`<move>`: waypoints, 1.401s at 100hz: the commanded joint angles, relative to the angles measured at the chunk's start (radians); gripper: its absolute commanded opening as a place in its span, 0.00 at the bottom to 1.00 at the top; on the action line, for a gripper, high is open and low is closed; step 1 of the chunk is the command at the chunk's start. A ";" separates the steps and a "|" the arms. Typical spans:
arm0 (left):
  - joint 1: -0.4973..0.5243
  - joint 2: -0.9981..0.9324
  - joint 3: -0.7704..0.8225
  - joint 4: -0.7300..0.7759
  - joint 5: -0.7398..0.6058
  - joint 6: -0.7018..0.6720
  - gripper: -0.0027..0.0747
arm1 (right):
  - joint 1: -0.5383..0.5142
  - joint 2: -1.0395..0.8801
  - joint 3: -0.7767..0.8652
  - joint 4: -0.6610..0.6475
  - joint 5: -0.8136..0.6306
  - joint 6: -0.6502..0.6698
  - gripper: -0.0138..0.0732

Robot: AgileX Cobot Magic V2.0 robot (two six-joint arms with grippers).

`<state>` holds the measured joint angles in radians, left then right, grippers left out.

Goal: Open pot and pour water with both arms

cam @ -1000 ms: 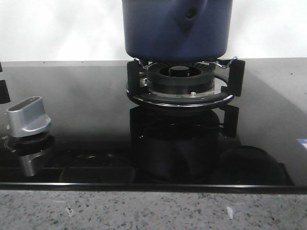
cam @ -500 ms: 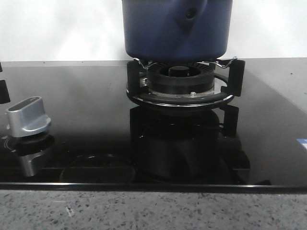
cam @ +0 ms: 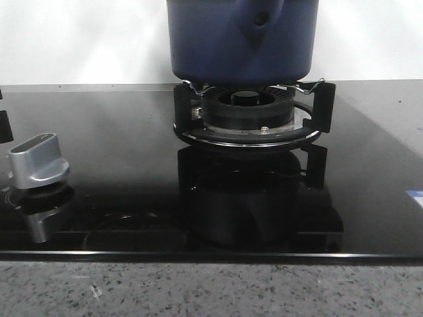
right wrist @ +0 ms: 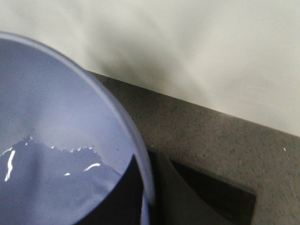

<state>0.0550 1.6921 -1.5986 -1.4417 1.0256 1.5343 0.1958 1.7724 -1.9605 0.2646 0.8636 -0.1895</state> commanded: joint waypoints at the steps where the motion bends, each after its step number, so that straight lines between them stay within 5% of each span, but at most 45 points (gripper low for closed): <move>1: 0.002 -0.062 -0.038 -0.111 0.005 -0.008 0.35 | 0.016 -0.089 0.026 0.030 -0.191 -0.034 0.11; 75: 0.002 -0.062 -0.038 -0.111 0.005 -0.008 0.35 | 0.132 -0.301 0.720 -0.017 -1.156 -0.138 0.10; 111: 0.002 -0.062 -0.038 -0.111 -0.003 -0.008 0.35 | 0.132 -0.301 0.813 -0.043 -1.399 -0.138 0.10; 140: 0.002 -0.062 -0.038 -0.111 -0.010 -0.008 0.35 | 0.132 -0.301 0.817 -0.043 -1.403 -0.138 0.10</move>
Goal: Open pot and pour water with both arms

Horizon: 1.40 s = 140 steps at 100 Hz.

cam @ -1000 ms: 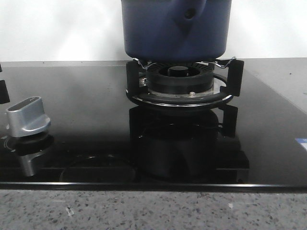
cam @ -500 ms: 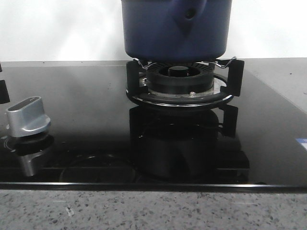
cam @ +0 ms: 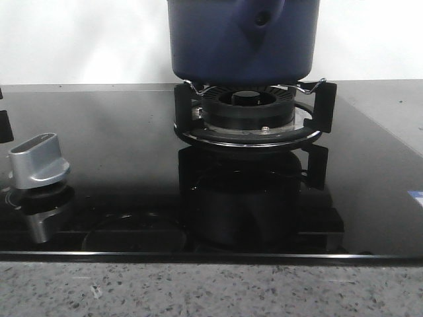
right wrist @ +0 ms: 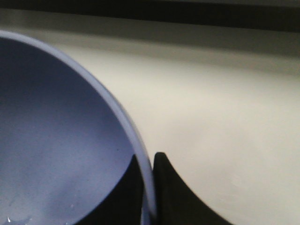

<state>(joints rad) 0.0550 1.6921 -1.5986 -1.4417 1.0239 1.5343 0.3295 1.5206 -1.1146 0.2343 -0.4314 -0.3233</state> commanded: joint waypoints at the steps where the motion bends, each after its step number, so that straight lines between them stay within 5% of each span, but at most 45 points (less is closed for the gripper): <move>1: 0.002 -0.062 -0.038 -0.111 -0.008 -0.008 0.35 | -0.002 -0.049 -0.029 -0.013 -0.108 -0.004 0.10; 16: 0.002 -0.062 -0.038 -0.111 -0.012 -0.008 0.35 | -0.002 -0.049 -0.020 -0.013 -0.131 -0.004 0.10; 43: 0.002 -0.062 -0.038 -0.111 -0.012 -0.008 0.35 | -0.002 -0.046 0.122 -0.069 -0.518 -0.004 0.10; 62: 0.002 -0.062 -0.038 -0.111 -0.012 -0.008 0.35 | -0.002 -0.046 0.168 -0.093 -0.643 -0.004 0.10; 140: 0.002 -0.062 -0.038 -0.111 -0.012 -0.008 0.35 | -0.002 -0.046 0.170 -0.145 -0.720 -0.004 0.10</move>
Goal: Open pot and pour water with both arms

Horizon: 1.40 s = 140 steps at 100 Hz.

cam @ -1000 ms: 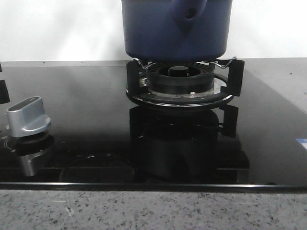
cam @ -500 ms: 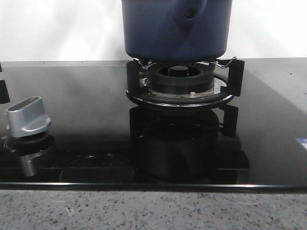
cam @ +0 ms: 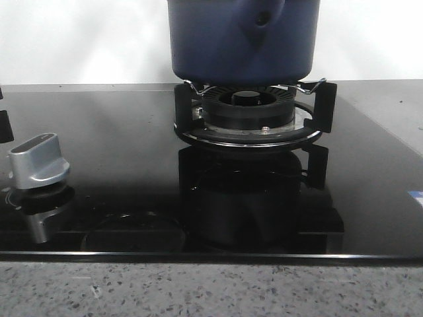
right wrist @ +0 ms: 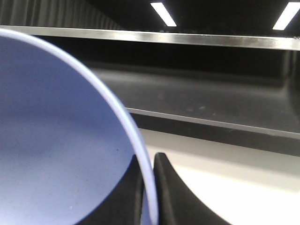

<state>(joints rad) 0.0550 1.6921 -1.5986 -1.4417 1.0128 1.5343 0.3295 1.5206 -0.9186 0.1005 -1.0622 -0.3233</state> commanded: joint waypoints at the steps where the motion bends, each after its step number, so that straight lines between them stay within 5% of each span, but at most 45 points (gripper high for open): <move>1: 0.002 -0.062 -0.038 -0.111 -0.001 -0.008 0.35 | -0.002 -0.046 -0.026 -0.011 -0.089 -0.004 0.10; 102: 0.002 -0.062 -0.038 -0.111 0.003 -0.008 0.35 | -0.002 -0.048 -0.030 -0.009 -0.073 -0.004 0.10; 123: 0.002 -0.062 -0.038 -0.127 0.021 -0.008 0.35 | -0.004 -0.084 -0.087 0.105 0.060 -0.004 0.10; 140: -0.020 -0.062 -0.038 -0.145 0.047 -0.008 0.35 | -0.069 -0.157 -0.197 0.223 0.410 -0.004 0.10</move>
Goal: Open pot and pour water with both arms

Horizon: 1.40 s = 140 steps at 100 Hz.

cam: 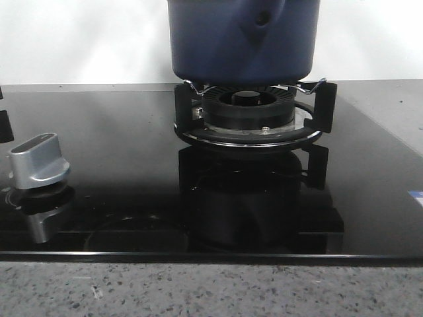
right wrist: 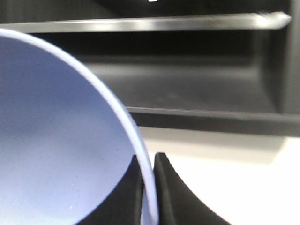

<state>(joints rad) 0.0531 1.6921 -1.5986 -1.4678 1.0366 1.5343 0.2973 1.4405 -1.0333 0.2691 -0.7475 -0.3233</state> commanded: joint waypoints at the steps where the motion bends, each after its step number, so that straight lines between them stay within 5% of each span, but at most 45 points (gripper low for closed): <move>1: -0.024 -0.062 -0.038 -0.119 0.025 -0.008 0.35 | -0.050 -0.082 -0.093 0.062 0.152 -0.004 0.10; 21: -0.091 -0.062 -0.038 -0.119 0.025 -0.008 0.35 | -0.240 -0.148 -0.244 0.181 0.701 -0.004 0.10; 46: -0.168 -0.062 -0.038 -0.119 0.021 -0.008 0.35 | -0.601 -0.140 -0.339 0.188 1.432 -0.004 0.10; 61: -0.186 -0.062 -0.038 -0.126 0.013 -0.008 0.35 | -0.763 -0.078 -0.336 0.182 1.674 -0.004 0.10; 85: -0.197 -0.062 -0.038 -0.151 0.022 -0.008 0.35 | -0.812 0.042 -0.318 0.031 1.736 0.079 0.10; 140: -0.236 -0.062 -0.038 -0.151 0.024 -0.008 0.35 | -0.812 0.116 -0.304 -0.021 1.746 0.101 0.10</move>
<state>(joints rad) -0.1703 1.6921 -1.5986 -1.5013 1.0519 1.5343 -0.5078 1.5922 -1.3205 0.2477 1.0175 -0.2282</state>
